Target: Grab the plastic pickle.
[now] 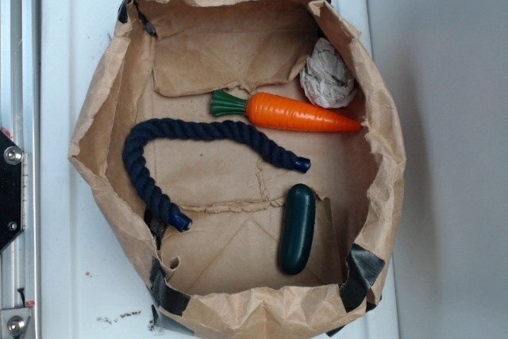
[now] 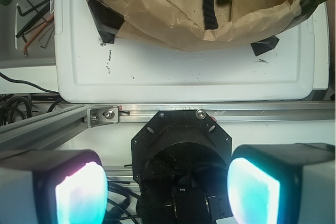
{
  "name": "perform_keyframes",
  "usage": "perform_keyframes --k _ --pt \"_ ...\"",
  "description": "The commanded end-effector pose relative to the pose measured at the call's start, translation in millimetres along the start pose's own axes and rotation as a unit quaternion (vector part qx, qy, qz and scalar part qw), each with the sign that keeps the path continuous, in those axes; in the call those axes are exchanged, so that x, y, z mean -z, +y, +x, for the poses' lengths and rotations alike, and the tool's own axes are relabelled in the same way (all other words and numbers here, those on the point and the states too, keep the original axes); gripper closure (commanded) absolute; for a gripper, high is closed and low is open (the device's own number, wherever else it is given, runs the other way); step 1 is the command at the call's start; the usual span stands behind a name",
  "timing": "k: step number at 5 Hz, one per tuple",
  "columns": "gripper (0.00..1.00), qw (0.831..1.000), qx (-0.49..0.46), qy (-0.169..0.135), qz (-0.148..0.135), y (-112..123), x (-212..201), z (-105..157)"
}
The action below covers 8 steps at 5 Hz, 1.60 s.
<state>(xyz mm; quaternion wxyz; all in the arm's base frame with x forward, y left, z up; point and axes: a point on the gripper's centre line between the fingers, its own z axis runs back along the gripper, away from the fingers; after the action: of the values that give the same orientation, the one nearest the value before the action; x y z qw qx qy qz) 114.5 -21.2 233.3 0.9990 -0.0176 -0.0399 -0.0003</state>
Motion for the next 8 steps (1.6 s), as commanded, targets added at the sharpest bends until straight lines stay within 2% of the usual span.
perform_keyframes --k 1,2,3,4,5,6,7,8 --pt "0.00 1.000 0.000 0.000 0.000 0 0 0" --pt "0.00 0.999 0.014 -0.020 0.047 -11 24 48" --pt "0.00 0.993 0.067 -0.064 0.078 -25 29 93" --pt "0.00 0.985 0.097 -0.105 0.091 -21 31 119" --pt "0.00 0.961 0.222 -0.132 0.101 -12 30 131" --pt "0.00 0.927 0.336 -0.155 0.065 -1 29 136" --pt "0.00 0.881 0.446 -0.141 0.064 8 34 144" --pt "0.00 0.870 0.473 -0.123 0.064 27 55 160"
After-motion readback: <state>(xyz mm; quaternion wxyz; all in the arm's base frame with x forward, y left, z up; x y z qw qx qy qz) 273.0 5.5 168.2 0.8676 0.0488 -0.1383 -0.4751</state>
